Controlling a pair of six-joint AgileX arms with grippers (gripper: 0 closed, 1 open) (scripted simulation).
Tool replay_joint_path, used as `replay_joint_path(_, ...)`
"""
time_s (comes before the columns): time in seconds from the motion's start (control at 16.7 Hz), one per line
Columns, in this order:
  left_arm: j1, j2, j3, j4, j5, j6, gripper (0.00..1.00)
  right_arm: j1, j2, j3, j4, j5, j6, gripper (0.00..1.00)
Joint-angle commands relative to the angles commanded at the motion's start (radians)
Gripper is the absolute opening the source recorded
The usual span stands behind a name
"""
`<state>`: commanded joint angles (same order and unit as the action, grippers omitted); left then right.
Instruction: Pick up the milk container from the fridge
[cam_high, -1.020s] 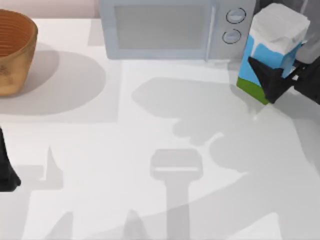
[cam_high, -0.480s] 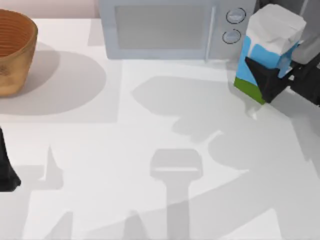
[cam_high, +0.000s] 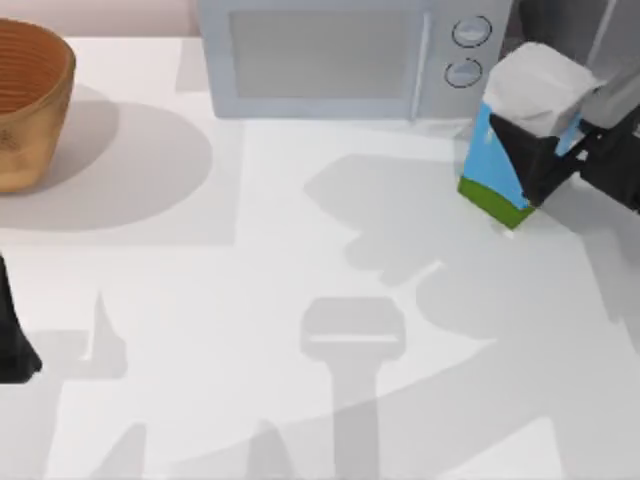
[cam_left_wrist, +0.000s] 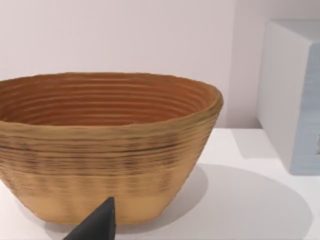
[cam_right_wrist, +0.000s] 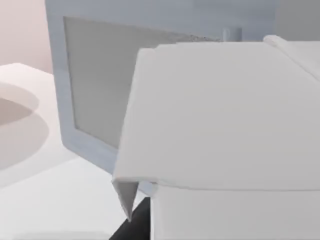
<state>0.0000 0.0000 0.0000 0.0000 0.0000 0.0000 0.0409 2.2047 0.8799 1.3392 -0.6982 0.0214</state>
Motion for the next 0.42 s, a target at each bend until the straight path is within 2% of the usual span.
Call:
replay_joint_path(0.06,0.0,0.0,0.0,0.0,0.0,0.0,1.0,0.0,0.0,0.0,0.0,0.0,0.0,0.98)
replay_joint_path(0.12,0.0,0.0,0.0,0.0,0.0,0.0,1.0,0.0,0.0,0.0,0.0,0.0,0.0,1.0)
replay_joint_path(0.42,0.0,0.0,0.0,0.0,0.0,0.0,1.0,0.0,0.0,0.0,0.0,0.0,0.0,1.0)
